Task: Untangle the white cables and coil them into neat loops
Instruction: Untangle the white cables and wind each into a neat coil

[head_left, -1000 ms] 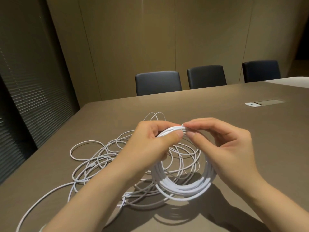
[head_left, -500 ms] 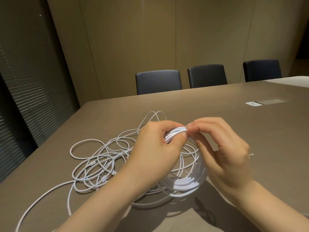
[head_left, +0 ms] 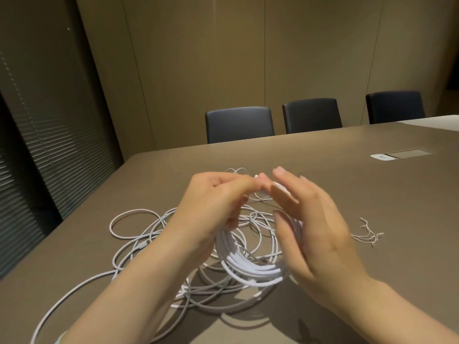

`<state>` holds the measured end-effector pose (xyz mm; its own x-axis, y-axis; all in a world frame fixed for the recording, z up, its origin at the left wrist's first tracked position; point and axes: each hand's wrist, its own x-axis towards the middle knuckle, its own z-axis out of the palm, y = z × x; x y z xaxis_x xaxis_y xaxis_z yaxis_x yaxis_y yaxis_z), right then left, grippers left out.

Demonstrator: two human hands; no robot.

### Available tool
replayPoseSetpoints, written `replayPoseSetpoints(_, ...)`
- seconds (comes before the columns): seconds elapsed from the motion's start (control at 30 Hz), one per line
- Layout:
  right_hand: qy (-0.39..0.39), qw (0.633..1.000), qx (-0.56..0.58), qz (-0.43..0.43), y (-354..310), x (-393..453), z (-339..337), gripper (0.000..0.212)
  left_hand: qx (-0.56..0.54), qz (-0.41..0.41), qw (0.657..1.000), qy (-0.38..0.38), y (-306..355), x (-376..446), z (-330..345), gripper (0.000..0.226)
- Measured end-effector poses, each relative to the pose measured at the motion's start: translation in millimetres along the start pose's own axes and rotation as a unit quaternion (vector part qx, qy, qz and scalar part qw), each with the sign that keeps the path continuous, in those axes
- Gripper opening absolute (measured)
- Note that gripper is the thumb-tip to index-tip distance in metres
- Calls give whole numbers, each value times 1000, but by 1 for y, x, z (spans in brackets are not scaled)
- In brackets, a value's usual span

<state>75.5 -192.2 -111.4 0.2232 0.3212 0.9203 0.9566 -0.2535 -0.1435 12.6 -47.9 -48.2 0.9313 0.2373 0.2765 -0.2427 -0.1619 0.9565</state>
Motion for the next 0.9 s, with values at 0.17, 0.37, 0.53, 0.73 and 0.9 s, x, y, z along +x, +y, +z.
replayPoseSetpoints(0.17,48,978,170,108,-1,-1,-7,55,16,39,999,3,-3,1,-2,20)
replayPoseSetpoints(0.37,-69,820,413,391,0,8,-5,71,-14,95,993,66,-5,4,-4,17)
replayPoseSetpoints(0.53,-92,739,494,449,-1,15,-7,43,-80,24,993,86,-12,9,1,16)
replayPoseSetpoints(0.73,-157,748,449,463,14,21,-19,33,-40,-125,990,-55,-3,14,-19,29)
replayPoseSetpoints(0.9,-346,715,438,420,15,19,-23,15,97,-175,956,-216,-8,10,-21,54)
